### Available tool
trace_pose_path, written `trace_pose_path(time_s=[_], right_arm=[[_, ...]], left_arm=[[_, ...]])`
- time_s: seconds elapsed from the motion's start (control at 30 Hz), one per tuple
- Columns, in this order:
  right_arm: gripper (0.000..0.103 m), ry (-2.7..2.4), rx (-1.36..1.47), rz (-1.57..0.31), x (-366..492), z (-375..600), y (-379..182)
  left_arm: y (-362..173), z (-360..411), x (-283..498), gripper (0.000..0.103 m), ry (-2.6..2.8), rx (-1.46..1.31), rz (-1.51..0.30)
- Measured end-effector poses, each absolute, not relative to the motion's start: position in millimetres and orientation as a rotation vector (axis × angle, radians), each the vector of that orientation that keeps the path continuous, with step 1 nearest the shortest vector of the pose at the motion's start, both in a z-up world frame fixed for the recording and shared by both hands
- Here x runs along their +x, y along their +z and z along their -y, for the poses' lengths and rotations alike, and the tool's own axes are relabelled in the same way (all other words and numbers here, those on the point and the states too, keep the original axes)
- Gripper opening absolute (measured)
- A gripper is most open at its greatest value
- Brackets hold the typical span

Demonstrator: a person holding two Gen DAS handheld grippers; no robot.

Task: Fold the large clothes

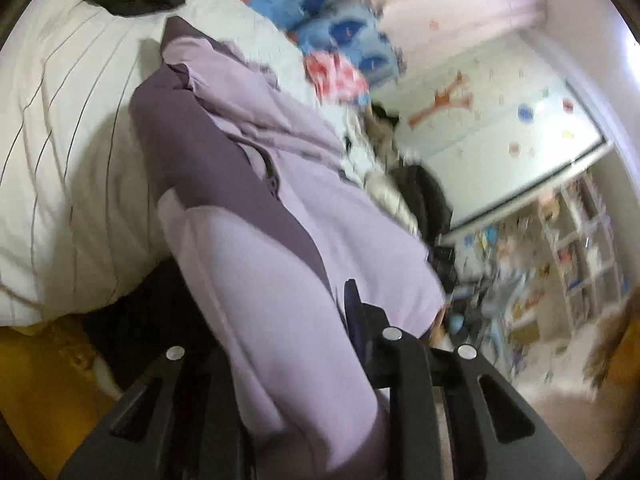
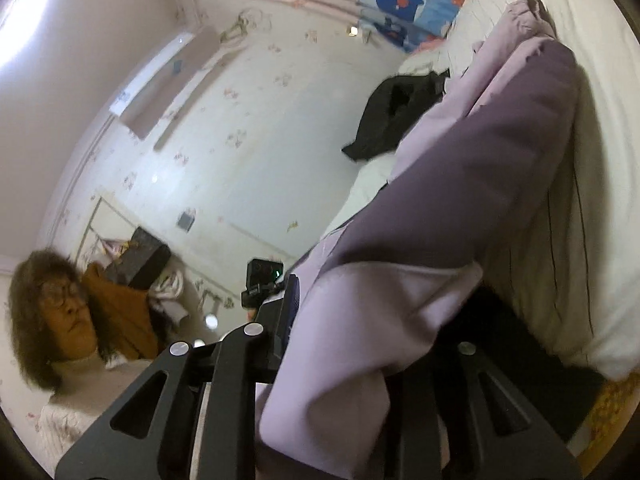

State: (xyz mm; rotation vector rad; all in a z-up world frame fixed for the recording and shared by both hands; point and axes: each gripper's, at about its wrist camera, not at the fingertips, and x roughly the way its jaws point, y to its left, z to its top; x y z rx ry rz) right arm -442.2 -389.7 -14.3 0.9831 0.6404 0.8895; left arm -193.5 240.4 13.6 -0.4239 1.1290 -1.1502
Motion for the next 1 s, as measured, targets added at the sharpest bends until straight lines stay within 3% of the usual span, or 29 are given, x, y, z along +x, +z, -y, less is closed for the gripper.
trace_pose_path(time_s=[0.1,0.2,0.27,0.3,0.33,0.4,0.47,0.53,0.57,0.6,0.63,0.7,0.87,1.0], right_arm=[[0.056,0.793,1.069,-0.827,-457,395,-74],[0.059,0.748,1.158,-0.893,-470,400,-119],[0.059,0.753,1.212,-0.871,-477,401,-135],[0.059,0.761,1.223,-0.856,-478,400,-137],[0.059,0.762,1.223,-0.840,-478,399,-138],[0.059,0.765,1.202,-0.815,-477,393,-132],[0.048,0.774,1.148,-0.771,-476,386,-118],[0.030,0.783,1.110,-0.720,-476,386,-103],[0.029,0.788,1.097,-0.689,-477,385,-94],[0.025,0.792,1.081,-0.658,-478,387,-84],[0.024,0.802,1.065,-0.625,-478,385,-67],[0.024,0.819,1.022,-0.592,-478,385,-44],[0.024,0.886,0.964,-0.491,-485,372,13],[0.024,0.855,1.031,-0.512,-502,384,-14]], left_arm=[[-48,-248,-191,0.029,-1.124,-0.382,-1.349],[-98,-262,-183,0.045,-1.080,-0.503,-1.435],[-101,-263,-183,0.061,-1.093,-0.530,-1.403],[-102,-261,-181,0.079,-1.092,-0.542,-1.386],[-104,-262,-181,0.086,-1.089,-0.554,-1.380],[-106,-257,-177,0.086,-1.082,-0.572,-1.383],[-107,-253,-173,0.077,-1.019,-0.582,-1.367],[-98,-248,-177,0.047,-0.992,-0.578,-1.342],[-91,-245,-180,0.043,-0.973,-0.555,-1.320],[-78,-243,-185,0.031,-0.969,-0.525,-1.287],[-69,-243,-187,0.026,-0.971,-0.513,-1.263],[-40,-245,-195,0.020,-0.994,-0.525,-1.183],[20,-262,-220,0.020,-1.097,-0.568,-1.013],[-7,-278,-230,0.020,-1.097,-0.543,-1.107]])
